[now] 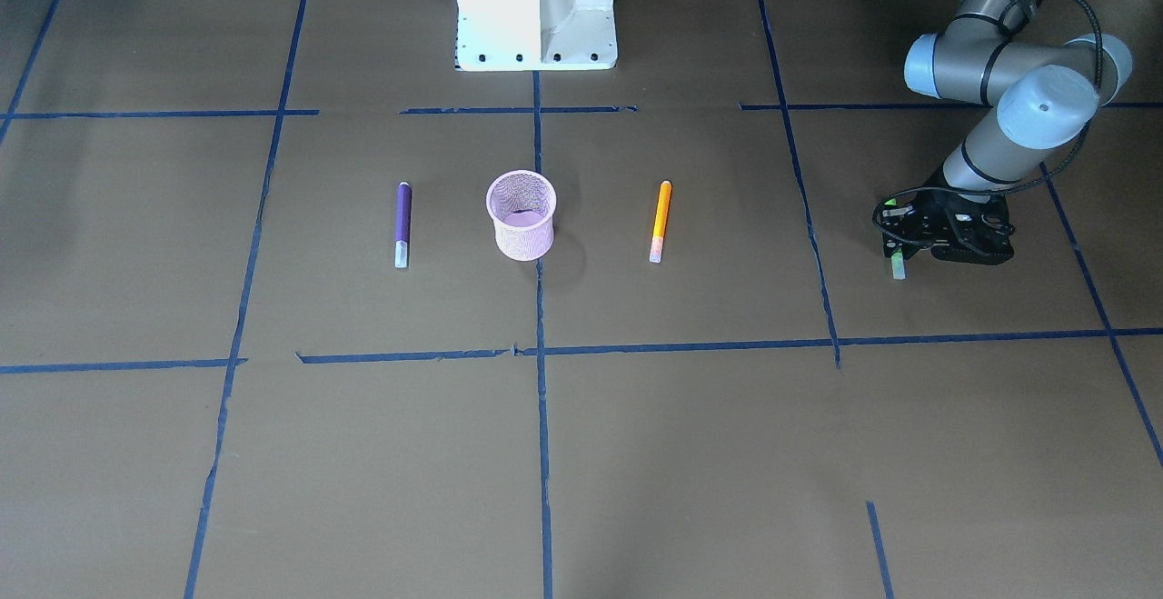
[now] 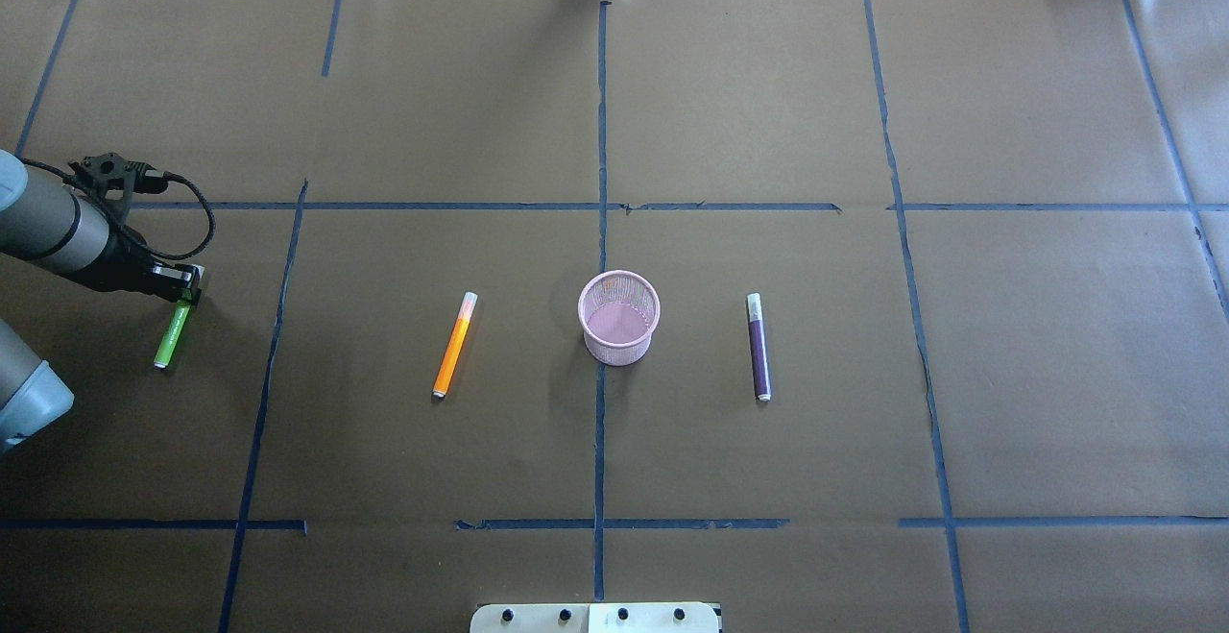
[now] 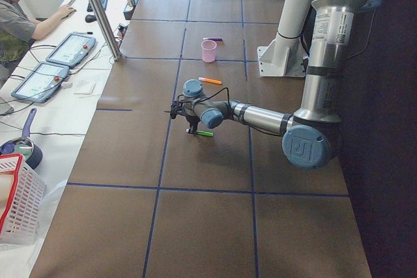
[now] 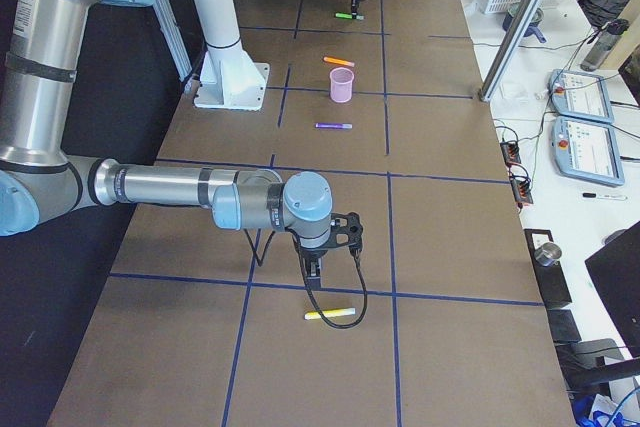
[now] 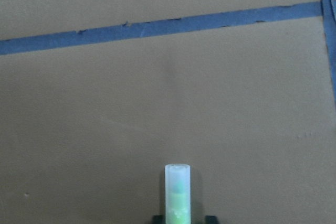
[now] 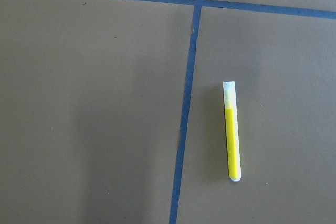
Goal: Collect pens into pen holder
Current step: 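Reach the left gripper down to the green marker and grasp it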
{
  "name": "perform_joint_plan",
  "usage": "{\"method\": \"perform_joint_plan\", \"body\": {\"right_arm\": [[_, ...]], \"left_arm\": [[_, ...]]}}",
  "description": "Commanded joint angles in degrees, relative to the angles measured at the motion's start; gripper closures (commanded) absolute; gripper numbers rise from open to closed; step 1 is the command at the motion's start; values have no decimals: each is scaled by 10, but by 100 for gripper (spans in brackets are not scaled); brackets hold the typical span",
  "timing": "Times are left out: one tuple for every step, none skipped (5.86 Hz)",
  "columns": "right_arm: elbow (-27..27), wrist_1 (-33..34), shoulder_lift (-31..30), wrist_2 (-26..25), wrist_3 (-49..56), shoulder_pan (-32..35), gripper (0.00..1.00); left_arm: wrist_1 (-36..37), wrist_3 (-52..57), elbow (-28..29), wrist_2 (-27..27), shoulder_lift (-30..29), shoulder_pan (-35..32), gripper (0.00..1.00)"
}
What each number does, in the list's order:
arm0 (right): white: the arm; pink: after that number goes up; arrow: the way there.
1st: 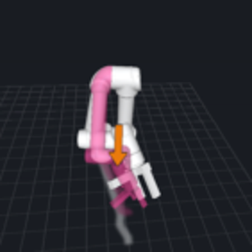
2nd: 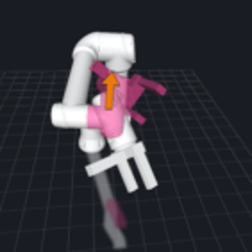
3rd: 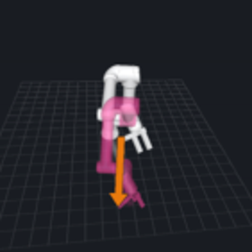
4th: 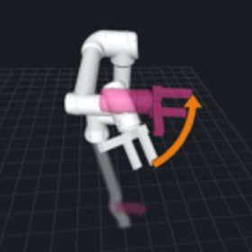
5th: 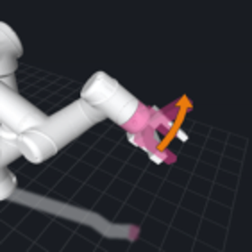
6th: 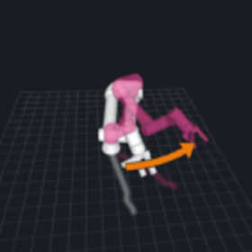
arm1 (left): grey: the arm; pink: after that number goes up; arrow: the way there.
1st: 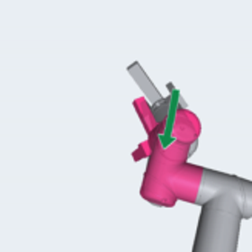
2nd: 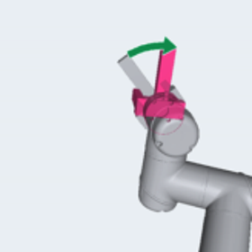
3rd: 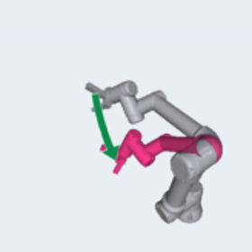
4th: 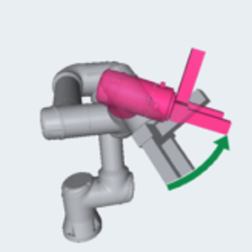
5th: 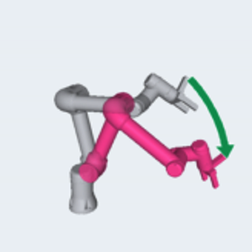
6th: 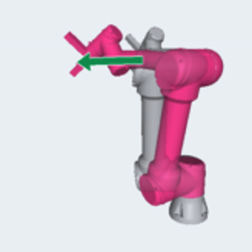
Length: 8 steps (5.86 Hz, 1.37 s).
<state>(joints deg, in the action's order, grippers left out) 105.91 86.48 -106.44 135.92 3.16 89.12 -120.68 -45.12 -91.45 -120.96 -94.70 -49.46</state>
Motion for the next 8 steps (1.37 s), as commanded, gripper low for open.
{"method": "perform_joint_plan", "body": {"right_arm": [[-1, 0, 0, 0, 0, 0, 0], [-1, 0, 0, 0, 0, 0, 0], [-1, 0, 0, 0, 0, 0, 0], [-1, 0, 0, 0, 0, 0, 0], [0, 0, 0, 0, -1, 0, 0], [0, 0, 0, 0, -1, 0, 0], [0, 0, 0, 0, -1, 0, 0], [0, -1, 0, 1, 0, 0, 0]], "left_arm": [[0, -1, 6, 1, -1, 1, 66], [0, -1, 6, 1, -1, 1, 66], [1, -1, 3, 1, -2, 1, 93], [1, -1, -4, 2, -4, 0, 100], [0, 1, -45, 20, -4, -2, 100], [0, 6, -98, 74, -8, 2, 100], [1, 2, -143, 78, -26, 0, 100], [2, -2, -200, 84, -24, -1, 100]]}}
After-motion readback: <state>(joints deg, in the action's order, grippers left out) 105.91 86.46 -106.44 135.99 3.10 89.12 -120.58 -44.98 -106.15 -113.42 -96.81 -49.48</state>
